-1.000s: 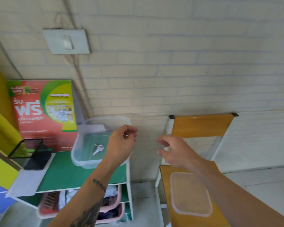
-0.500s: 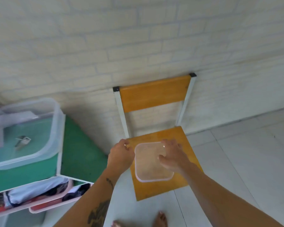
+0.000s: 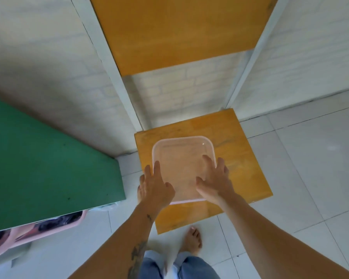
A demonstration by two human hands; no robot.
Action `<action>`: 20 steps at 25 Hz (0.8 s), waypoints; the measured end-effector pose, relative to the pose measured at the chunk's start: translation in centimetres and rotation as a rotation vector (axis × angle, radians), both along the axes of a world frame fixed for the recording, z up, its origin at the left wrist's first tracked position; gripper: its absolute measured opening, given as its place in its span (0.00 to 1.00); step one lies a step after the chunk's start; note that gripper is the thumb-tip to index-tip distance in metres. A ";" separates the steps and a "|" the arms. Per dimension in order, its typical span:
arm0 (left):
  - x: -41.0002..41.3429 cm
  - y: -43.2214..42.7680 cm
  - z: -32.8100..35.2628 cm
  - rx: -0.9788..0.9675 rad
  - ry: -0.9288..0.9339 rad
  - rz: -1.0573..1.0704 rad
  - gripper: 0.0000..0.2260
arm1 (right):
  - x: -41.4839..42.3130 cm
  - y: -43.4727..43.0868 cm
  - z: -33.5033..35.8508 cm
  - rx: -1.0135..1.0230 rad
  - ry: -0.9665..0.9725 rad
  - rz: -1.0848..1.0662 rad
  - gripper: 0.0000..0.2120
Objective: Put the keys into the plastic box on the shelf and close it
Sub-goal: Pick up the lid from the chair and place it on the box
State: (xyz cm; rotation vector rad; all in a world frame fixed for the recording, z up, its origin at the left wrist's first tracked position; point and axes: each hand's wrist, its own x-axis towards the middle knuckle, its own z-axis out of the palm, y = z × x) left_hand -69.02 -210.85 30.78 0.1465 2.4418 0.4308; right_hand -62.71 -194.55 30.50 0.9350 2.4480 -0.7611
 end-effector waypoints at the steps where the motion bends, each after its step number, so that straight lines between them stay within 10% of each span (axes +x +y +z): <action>1: 0.0 0.1 -1.0 0.006 0.001 -0.002 0.32 | -0.1 0.0 -0.9 -0.012 0.004 -0.021 0.32; 10: 0.1 0.2 1.3 0.148 -0.009 0.158 0.33 | 0.4 -0.7 1.1 -0.052 -0.005 -0.052 0.31; 20: -0.3 -2.2 23.2 0.342 0.343 0.297 0.26 | 0.0 -3.5 22.1 0.271 0.256 0.061 0.28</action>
